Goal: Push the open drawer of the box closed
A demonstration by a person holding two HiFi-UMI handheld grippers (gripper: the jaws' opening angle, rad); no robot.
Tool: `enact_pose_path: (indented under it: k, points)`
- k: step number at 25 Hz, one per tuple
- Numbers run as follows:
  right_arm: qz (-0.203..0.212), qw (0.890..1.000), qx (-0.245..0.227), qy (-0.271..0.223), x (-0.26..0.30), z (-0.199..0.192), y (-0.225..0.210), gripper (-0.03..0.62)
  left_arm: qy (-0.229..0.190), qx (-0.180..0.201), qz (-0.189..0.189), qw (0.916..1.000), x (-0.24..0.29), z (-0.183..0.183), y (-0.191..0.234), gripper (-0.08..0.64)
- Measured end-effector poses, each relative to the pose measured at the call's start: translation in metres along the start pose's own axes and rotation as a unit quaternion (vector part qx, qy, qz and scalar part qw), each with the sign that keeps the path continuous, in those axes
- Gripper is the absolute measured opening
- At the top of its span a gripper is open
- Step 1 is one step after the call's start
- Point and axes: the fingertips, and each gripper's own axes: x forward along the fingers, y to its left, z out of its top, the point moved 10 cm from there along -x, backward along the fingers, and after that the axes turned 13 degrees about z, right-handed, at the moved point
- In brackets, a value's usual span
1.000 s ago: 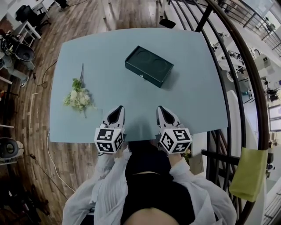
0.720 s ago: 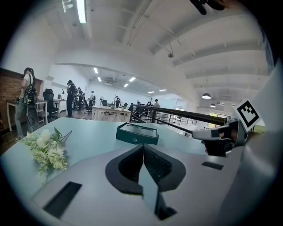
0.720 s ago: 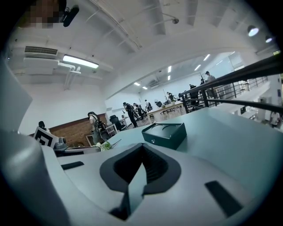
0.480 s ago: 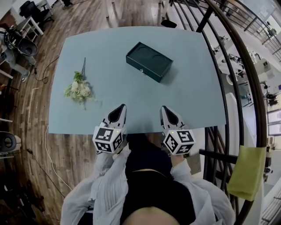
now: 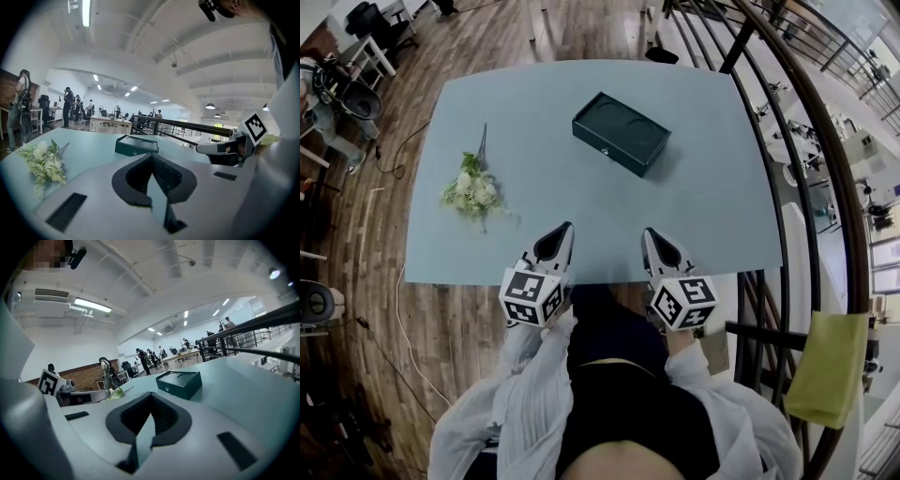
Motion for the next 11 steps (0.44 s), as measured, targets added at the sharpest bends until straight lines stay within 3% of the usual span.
enact_pose_path:
  k: [11]
  points:
    - [0.009,1.0,0.007,0.01,0.0042,-0.0019,-0.0013,0.005,0.005,0.001,0.003,1.0,0.0041,-0.0014,0.0007,0.017]
